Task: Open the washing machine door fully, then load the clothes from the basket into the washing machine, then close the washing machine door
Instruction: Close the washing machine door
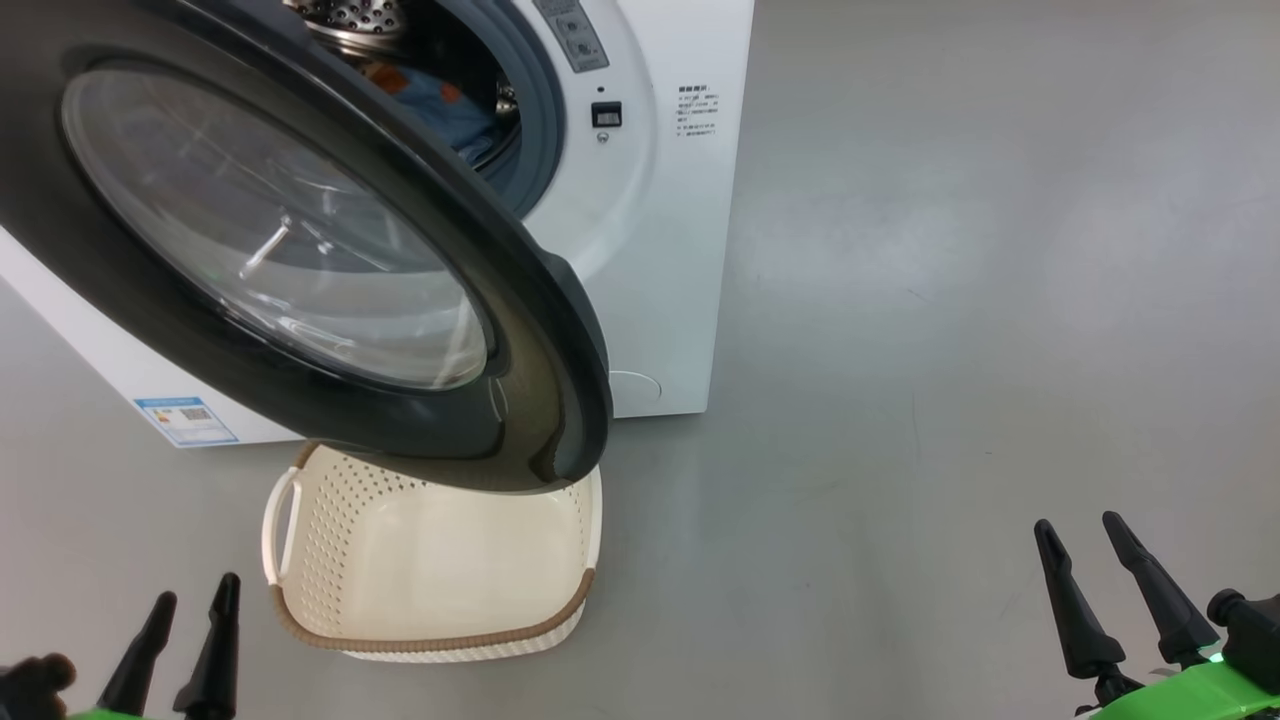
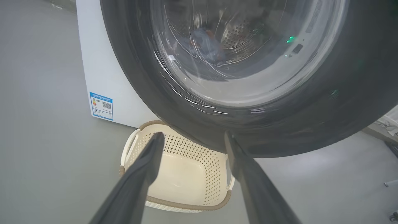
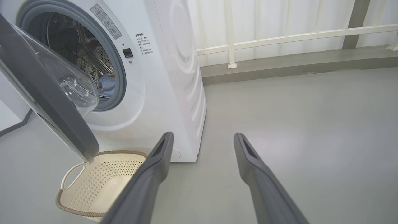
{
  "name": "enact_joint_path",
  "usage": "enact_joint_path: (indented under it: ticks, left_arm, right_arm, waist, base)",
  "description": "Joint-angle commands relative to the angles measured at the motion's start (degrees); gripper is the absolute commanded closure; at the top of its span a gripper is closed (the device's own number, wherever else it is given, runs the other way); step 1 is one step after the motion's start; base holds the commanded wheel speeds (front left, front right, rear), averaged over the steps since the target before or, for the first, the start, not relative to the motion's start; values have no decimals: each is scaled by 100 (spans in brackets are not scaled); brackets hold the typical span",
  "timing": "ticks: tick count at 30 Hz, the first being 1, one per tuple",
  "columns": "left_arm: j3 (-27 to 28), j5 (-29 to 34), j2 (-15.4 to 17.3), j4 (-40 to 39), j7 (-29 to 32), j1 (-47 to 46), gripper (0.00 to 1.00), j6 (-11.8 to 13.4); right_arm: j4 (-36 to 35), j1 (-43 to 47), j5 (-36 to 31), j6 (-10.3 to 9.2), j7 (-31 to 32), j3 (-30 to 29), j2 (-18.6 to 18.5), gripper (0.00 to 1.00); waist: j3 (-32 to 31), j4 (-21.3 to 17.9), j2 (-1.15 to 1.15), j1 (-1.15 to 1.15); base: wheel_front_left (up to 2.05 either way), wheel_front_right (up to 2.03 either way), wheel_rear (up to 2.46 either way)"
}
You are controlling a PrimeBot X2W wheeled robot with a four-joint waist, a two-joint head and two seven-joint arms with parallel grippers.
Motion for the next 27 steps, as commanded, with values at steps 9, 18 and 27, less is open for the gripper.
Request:
enact_joint_path:
  ticks: [9,18,27]
  left_arm:
    - [887,1640,-439,-451,-60,195,0,-15]
    - [1359,2616,-985,-618,-61,364,0,-15]
    - [1496,2938,-1178,-622,-61,422,0,-15]
  right_arm:
    - [-149,-48,0,9,-28,23,-156,0]
    - [-153,0,-9,9,-28,-10,-85,0]
    - [-137,33,1,9,-28,22,-79,0]
  waist:
    - [-77,-21,0,0]
    - [-76,-20,0,0]
    - [-102,4,0,0]
  base:
    - [0,0,0]
    - [0,0,0]
    - [0,0,0]
